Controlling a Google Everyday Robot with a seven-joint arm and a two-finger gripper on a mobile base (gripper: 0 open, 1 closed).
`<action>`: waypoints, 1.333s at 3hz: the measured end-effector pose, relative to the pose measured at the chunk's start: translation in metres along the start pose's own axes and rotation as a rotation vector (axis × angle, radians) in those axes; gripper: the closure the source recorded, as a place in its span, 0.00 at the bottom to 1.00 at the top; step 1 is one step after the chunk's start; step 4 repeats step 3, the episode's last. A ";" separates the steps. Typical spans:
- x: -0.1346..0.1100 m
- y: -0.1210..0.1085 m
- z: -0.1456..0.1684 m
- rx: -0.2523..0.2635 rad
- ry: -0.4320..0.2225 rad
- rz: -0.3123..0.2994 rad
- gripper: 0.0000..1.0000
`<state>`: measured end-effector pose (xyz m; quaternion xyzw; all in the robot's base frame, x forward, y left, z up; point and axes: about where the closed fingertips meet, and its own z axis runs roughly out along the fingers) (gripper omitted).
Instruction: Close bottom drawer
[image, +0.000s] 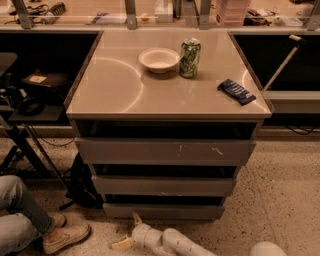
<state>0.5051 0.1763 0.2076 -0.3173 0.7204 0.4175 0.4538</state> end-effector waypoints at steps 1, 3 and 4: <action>0.001 -0.039 -0.017 0.097 -0.056 0.033 0.00; -0.007 -0.067 -0.032 0.162 -0.118 0.025 0.00; -0.007 -0.067 -0.032 0.162 -0.118 0.025 0.00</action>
Offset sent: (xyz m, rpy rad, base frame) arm 0.1351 -0.1455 0.0081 0.0948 -0.1317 -0.4292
